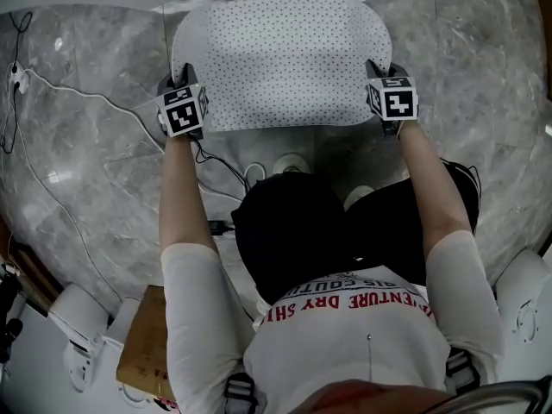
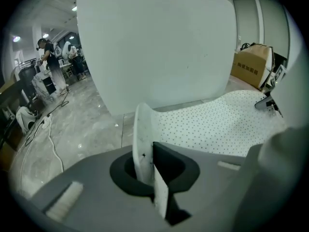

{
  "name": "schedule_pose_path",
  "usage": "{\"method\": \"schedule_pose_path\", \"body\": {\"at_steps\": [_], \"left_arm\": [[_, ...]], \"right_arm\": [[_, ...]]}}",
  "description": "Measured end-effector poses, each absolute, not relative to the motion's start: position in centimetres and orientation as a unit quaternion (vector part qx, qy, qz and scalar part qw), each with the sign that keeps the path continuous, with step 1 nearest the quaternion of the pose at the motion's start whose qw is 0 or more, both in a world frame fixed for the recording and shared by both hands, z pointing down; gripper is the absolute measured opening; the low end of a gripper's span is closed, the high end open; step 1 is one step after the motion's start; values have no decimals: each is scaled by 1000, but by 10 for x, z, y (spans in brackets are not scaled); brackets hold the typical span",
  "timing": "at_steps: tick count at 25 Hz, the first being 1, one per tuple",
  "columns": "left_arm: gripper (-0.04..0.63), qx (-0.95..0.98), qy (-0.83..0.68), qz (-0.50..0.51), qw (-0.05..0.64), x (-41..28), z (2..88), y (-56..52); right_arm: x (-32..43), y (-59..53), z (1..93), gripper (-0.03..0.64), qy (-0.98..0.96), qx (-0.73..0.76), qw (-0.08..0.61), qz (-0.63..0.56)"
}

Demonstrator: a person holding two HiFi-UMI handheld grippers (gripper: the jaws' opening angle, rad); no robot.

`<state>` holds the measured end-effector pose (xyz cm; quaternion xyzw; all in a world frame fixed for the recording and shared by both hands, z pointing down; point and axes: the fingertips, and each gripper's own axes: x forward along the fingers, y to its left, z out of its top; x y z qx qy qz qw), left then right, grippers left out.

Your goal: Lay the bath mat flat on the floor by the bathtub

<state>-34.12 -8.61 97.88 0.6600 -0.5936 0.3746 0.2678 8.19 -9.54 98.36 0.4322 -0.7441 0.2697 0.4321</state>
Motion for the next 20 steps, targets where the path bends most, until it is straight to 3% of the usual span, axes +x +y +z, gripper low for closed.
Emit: {"method": "schedule_pose_path", "body": {"at_steps": [6, 8, 9, 10, 12, 14, 16, 20], "left_arm": [[33, 621, -603, 401, 301, -366, 1023, -77], [188, 617, -607, 393, 311, -372, 1029, -77], [240, 615, -612, 387, 312, -375, 1030, -78], [266, 613, -617, 383, 311, -378, 1030, -79], [333, 604, -633, 376, 305, -385, 1030, -79], [419, 588, -656, 372, 292, -397, 1027, -78], [462, 574, -675, 373, 277, -408, 1022, -76], [476, 576, -681, 358, 276, -405, 1007, -74]], "right_arm": [[98, -90, 1018, 18, -714, 436, 465, 289], [101, -88, 1024, 18, -709, 440, 468, 293], [102, -87, 1026, 74, -706, 442, 468, 294], [104, -86, 1028, 175, -703, 446, 469, 297], [110, -84, 1032, 271, -692, 456, 473, 300], [120, -84, 1034, 306, -677, 471, 484, 292], [133, -87, 1032, 318, -661, 495, 492, 277], [142, -99, 1010, 328, -651, 537, 475, 252]]}}
